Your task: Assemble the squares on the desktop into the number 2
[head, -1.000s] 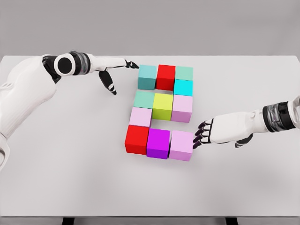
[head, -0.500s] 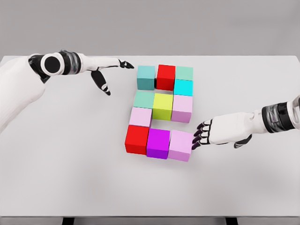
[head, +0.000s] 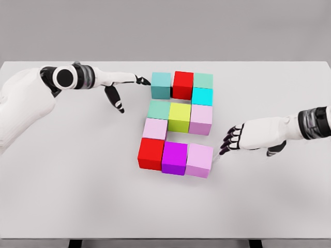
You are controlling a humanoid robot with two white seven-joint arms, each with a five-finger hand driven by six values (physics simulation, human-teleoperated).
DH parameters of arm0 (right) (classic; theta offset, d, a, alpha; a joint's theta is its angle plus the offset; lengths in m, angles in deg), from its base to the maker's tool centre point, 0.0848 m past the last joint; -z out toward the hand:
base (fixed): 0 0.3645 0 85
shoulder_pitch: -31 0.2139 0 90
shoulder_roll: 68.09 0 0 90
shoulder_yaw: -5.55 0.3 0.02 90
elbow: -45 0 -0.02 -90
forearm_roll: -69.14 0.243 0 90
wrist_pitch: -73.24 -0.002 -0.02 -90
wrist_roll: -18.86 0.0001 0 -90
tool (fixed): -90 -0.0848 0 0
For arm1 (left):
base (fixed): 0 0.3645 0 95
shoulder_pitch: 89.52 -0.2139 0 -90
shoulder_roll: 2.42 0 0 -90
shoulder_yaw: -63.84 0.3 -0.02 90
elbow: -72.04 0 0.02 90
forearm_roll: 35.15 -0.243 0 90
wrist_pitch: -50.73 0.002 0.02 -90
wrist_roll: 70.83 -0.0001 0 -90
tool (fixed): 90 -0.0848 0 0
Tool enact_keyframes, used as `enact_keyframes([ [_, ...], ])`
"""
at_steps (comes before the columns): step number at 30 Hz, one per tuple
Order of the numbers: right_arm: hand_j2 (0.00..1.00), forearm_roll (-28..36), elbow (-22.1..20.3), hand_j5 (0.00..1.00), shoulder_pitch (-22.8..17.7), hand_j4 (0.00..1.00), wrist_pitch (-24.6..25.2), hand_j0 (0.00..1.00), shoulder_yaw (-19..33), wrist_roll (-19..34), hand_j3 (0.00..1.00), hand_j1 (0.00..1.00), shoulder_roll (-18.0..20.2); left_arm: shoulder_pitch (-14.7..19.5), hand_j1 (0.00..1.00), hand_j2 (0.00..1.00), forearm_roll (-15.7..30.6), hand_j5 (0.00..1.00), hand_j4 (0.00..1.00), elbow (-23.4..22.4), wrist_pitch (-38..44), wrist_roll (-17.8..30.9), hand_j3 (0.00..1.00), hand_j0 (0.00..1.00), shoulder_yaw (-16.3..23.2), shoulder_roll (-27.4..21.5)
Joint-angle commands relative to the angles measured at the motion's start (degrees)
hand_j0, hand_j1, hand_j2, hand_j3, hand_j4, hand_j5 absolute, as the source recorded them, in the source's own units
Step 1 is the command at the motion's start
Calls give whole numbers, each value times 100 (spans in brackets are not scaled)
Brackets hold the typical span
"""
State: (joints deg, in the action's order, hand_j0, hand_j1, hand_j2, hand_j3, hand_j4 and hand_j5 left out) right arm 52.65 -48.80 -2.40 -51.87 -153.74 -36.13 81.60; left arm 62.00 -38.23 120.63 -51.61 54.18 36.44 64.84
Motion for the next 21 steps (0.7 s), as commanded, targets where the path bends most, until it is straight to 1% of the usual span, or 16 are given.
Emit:
enact_keyframes([
  [1, 100, 40, 449, 100, 0, 100, 12, 100, 231, -2, 100, 100, 25, 0, 100, 100, 9, 100, 100, 1, 12, -2, 100, 100, -3, 33],
  [2, 100, 49, 687, 100, 0, 100, 12, 100, 346, -2, 100, 100, 25, 9, 100, 100, 9, 100, 100, -7, 12, -2, 100, 100, -3, 41],
  [3, 100, 58, 810, 100, 0, 100, 12, 100, 434, -2, 100, 100, 25, 9, 100, 100, 9, 100, 100, -7, 21, -2, 100, 100, -3, 41],
  [6, 100, 93, 995, 100, 0, 100, 12, 100, 478, -2, 100, 100, 25, 9, 100, 100, 0, 100, 100, -25, 30, -2, 100, 100, -3, 68],
  [8, 100, 321, 1118, 100, 0, 100, 12, 100, 522, -2, 100, 100, 25, 18, 100, 100, -8, 100, 100, -25, 38, -2, 100, 100, -3, 76],
  [12, 100, 366, 1180, 100, 0, 100, 12, 100, 601, -2, 100, 100, 25, 18, 100, 100, -17, 100, 100, -25, 47, -2, 100, 100, -12, 120],
  [14, 100, 375, 1189, 100, 0, 100, 12, 100, 619, -2, 100, 100, 33, 26, 100, 100, -26, 100, 100, -183, 47, -2, 100, 100, -12, 199],
  [15, 100, 427, 1189, 100, 0, 100, 12, 100, 637, -2, 100, 100, 34, 26, 100, 100, -26, 100, 100, -192, 47, -2, 100, 100, -12, 208],
  [18, 100, 682, 1311, 100, 0, 100, 12, 100, 707, -2, 100, 100, 33, 62, 100, 100, -8, 100, 100, -192, 38, -2, 100, 100, -47, 156],
  [21, 100, 726, 1356, 100, 0, 100, 12, 100, 716, -2, 100, 100, 34, 70, 100, 100, -17, 100, 100, -192, 38, -2, 100, 100, -73, 121],
])
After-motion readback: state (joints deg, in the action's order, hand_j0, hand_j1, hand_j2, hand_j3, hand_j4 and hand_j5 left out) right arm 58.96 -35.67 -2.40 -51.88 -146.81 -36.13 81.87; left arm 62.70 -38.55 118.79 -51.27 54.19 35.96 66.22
